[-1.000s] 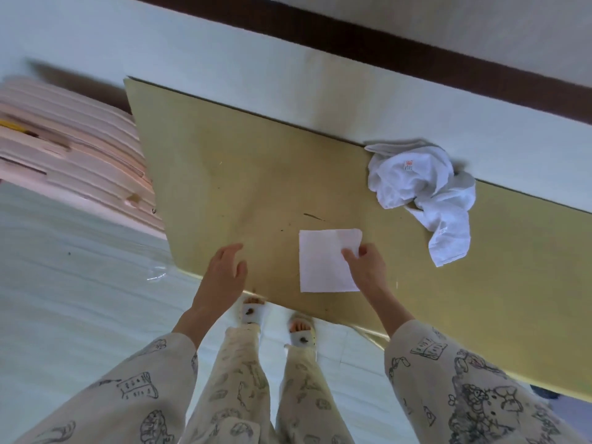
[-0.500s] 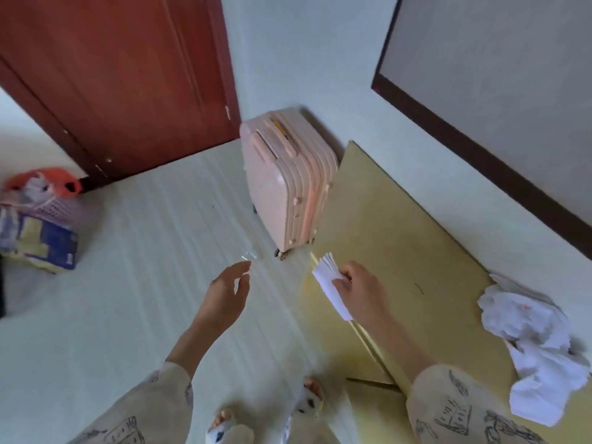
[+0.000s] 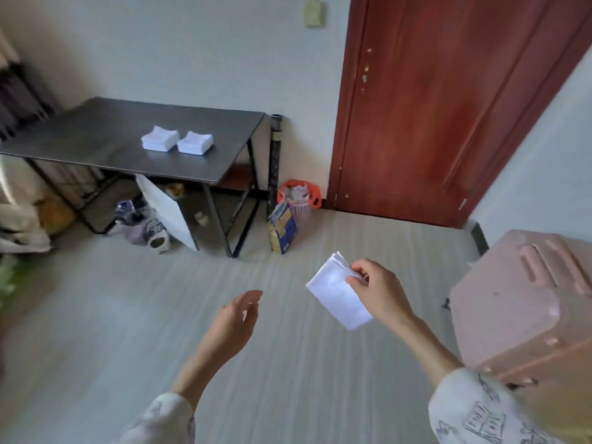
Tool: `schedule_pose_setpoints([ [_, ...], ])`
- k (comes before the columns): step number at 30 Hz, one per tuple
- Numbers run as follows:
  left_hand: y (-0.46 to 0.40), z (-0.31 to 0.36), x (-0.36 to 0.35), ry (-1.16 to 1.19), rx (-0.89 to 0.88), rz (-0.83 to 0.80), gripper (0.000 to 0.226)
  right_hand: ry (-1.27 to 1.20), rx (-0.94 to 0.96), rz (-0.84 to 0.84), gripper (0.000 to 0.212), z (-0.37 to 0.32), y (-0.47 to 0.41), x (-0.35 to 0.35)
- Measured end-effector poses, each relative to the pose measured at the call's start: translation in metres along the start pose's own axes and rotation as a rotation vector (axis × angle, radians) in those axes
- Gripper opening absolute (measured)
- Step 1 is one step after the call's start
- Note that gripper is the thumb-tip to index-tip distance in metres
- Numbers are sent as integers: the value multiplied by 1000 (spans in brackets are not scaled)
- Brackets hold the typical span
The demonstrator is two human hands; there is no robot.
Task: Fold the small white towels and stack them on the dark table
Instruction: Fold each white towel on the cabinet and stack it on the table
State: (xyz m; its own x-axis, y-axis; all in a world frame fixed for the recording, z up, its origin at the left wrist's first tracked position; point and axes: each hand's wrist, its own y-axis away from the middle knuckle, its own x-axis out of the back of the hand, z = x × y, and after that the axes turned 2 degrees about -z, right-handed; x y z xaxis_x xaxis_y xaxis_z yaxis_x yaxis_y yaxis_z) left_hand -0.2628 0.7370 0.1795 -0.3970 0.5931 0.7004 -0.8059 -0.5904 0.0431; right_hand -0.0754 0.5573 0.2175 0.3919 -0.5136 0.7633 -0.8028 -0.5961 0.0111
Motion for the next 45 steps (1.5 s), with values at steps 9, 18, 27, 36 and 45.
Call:
schedule_pose_setpoints([
  [9, -90, -110, 131, 55, 133, 218, 26, -33, 275, -130, 6, -161, -147, -95],
  [18, -245, -188, 241, 85, 181, 188, 25, -30, 419, -329, 2, -287, -313, -191],
  [27, -401, -255, 332, 371, 94, 0, 93, -30, 583, -473, 11, -400, -447, -265],
  [36, -551, -334, 403, 493, -33, -93, 46, -147, 362, -489, 9, -464, -575, -359],
  [45, -686, -362, 417, 535, 9, -355, 30, -511, -168, -511, 13, -445, -668, -395],
])
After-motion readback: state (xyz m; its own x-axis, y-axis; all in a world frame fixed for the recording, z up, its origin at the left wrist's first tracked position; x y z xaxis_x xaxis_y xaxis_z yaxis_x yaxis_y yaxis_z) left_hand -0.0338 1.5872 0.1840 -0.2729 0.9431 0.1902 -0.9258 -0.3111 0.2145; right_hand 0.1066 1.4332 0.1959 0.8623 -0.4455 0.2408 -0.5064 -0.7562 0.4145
